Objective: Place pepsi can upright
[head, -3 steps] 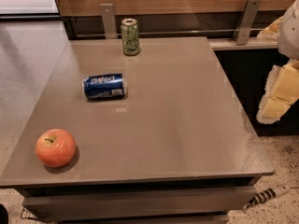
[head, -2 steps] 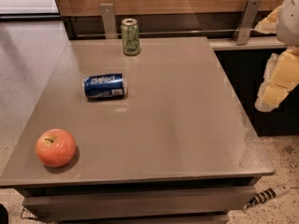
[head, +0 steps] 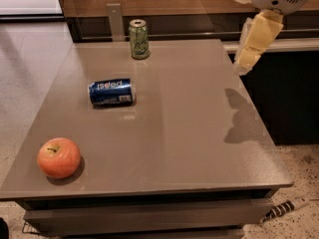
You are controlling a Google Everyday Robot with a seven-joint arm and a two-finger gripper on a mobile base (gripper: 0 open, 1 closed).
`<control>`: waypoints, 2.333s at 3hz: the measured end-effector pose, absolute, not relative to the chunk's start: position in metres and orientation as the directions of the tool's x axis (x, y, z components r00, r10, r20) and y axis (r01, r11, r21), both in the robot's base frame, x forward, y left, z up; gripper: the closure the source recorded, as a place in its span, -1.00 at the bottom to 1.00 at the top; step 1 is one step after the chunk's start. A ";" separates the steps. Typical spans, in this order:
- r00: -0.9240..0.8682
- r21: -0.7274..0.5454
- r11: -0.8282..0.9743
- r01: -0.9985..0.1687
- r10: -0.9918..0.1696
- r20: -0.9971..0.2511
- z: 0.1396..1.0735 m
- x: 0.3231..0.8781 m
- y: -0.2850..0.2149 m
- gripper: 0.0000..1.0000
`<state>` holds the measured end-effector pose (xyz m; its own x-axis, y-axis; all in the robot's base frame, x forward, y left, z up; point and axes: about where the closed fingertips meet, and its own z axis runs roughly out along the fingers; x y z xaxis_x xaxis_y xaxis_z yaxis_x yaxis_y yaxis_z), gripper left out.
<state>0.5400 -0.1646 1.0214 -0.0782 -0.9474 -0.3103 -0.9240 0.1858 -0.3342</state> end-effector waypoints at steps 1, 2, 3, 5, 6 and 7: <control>-0.033 -0.366 0.159 -0.917 -0.945 -0.326 1.028 0.562 -0.128 -1.00; -0.016 -0.361 0.142 -0.922 -0.944 -0.330 1.015 0.574 -0.081 -1.00; -0.003 -0.341 0.105 -0.934 -0.958 -0.287 0.996 0.585 -0.041 -1.00; 0.053 -0.331 0.013 -0.944 -0.981 -0.189 0.967 0.595 0.020 -1.00; 0.054 -0.331 0.012 -0.944 -0.981 -0.188 0.967 0.596 0.021 -1.00; 0.081 -0.304 -0.031 -0.952 -0.985 -0.152 0.950 0.607 0.042 -1.00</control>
Offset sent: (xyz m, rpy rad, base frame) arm 0.0479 0.1374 -0.0217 0.0246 -0.0201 0.0778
